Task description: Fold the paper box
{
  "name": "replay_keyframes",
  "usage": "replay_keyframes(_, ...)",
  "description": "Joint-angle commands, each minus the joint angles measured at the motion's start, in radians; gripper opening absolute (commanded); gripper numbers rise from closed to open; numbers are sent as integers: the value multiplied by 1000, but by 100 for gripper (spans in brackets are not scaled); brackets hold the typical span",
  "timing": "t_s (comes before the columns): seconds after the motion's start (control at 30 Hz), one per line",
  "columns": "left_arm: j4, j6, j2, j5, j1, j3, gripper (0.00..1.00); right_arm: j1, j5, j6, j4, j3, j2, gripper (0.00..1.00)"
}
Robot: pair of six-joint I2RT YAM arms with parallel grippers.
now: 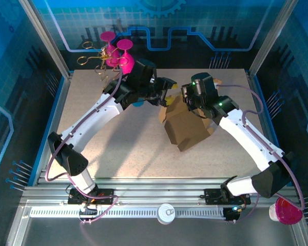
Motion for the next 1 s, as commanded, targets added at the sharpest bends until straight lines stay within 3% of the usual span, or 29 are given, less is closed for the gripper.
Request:
replay_keyframes(0.0,-18,-18,18,-5,-8,21,52,-9,7,16,19,31,-15,0)
replay_keyframes(0.43,-28,-19,47,-30,-7,37,52,28,11,27,35,25,-42,0)
replay_keyframes(0.63,-23,-19,52,-56,-3,39,47,58,18,41,25,28,-52,0)
replay_keyframes(0.73,-20,-14,46,-70,1,36,39,68,22,49,21,18,-58,0)
replay_keyframes(0.97,1,-12,10,-88,17,-8,5,71,30,52,23,-6,-71,0)
